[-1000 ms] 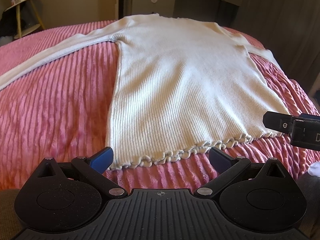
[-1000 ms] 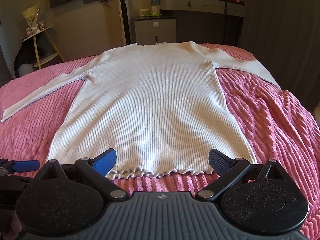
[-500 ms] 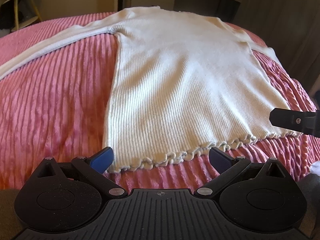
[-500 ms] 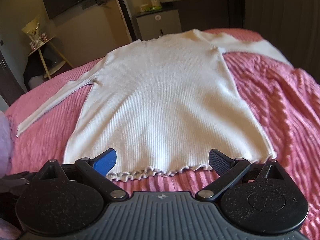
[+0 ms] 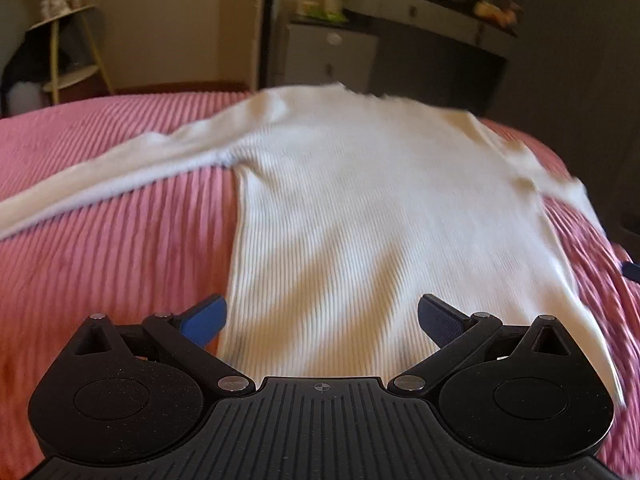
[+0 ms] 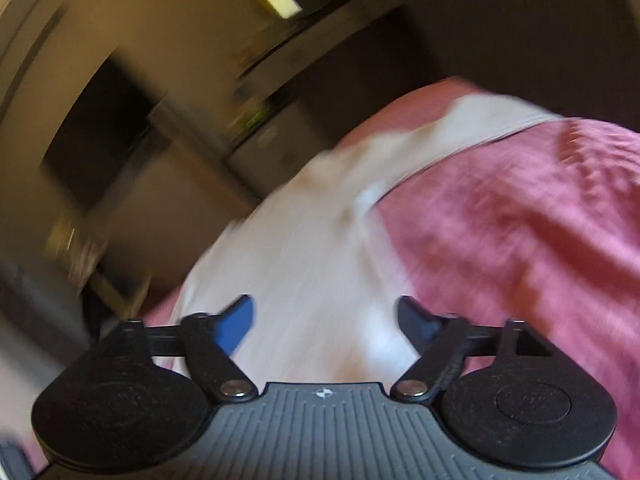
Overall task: Fold small clothes
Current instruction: 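Grasp a sleeve cuff with the right tool, fold it across the body, release, then grasp the other sleeve cuff with the left tool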
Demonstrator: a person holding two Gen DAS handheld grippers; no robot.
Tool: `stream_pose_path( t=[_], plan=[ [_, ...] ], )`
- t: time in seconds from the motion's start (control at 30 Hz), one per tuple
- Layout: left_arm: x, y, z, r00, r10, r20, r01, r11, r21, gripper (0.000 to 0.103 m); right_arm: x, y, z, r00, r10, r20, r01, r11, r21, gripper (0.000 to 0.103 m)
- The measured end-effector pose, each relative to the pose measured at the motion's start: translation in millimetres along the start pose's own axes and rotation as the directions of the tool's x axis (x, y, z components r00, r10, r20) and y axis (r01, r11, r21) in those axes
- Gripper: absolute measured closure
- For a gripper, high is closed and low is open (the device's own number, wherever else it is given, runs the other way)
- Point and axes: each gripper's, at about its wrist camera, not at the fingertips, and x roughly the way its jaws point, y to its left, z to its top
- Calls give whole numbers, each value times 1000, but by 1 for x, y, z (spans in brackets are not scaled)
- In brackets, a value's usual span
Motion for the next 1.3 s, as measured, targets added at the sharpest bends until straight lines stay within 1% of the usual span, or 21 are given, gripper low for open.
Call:
stream_pose_path(
  t=[0.1,0.2,0.27,0.33,0.43,0.53,0.6,0.63,0.7,0.73,0.8,0.83,0.87,0.9,0.93,0.97,1.03,1.1,1.17,1.23,1.3],
  plan=[
    [28,0,0,999,32,15,-31,998,-61,0,30,-38,42,995,-84,53,78,991,110,66],
    [47,0,-9,998,48,32,-45,995,-91,0,64,-74,79,972,-215,96,194,963,187,68],
    [53,-1,-12,997,60,51,-56,996,-75,0,82,-101,93,959,-261,109,224,937,269,69],
    [56,-5,-14,993,73,88,-71,997,-28,0,96,-123,102,952,-278,128,218,910,353,69],
    [60,-7,-17,991,67,116,-66,998,-12,0,118,-149,107,957,-240,164,142,878,457,69],
    [65,-9,-19,990,72,118,-73,997,1,0,138,-163,109,952,-236,195,98,838,537,78],
    [64,-11,-20,990,68,125,-68,998,2,0,142,-169,108,948,-247,201,92,816,570,93],
    [63,-11,-21,990,65,128,-66,998,1,0,144,-171,110,947,-251,200,96,816,571,95],
    [64,-10,-21,990,60,126,-61,998,4,0,141,-160,120,937,-293,188,159,841,518,96],
    [63,-9,-21,991,55,124,-56,998,2,0,138,-146,127,926,-319,202,202,870,449,96],
    [60,-7,-21,991,43,123,-41,999,-21,0,131,-106,143,902,-350,252,284,922,265,96],
    [58,-6,-21,991,38,125,-34,999,-33,0,126,-77,147,893,-334,301,310,942,126,96],
    [58,-6,-21,991,37,126,-32,999,-39,0,121,-41,146,887,-298,354,335,941,-47,96],
    [57,-7,-21,991,37,127,-32,999,-39,0,117,-9,139,887,-246,390,345,915,-208,96],
    [58,-8,-21,991,39,127,-34,999,-37,0,113,32,122,901,-155,405,330,852,-406,96],
    [58,-10,-21,991,41,128,-37,999,-35,0,109,61,104,923,-73,378,283,795,-536,96],
    [56,-11,-21,991,37,128,-33,999,-34,0,106,98,65,952,29,304,195,707,-679,96],
    [53,-9,-20,992,22,124,-17,999,-45,0,114,122,17,983,58,175,99,634,-767,91],
    [49,-6,-19,993,-7,121,14,998,-56,0,128,127,-32,999,29,32,6,635,-773,81],
    [45,-1,-19,993,-34,115,40,998,-56,0,136,121,-62,1000,-8,-27,-14,697,-717,79],
    [41,3,-21,992,-61,112,67,996,-50,0,135,113,-76,999,-36,-39,6,805,-593,79]
  ],
)
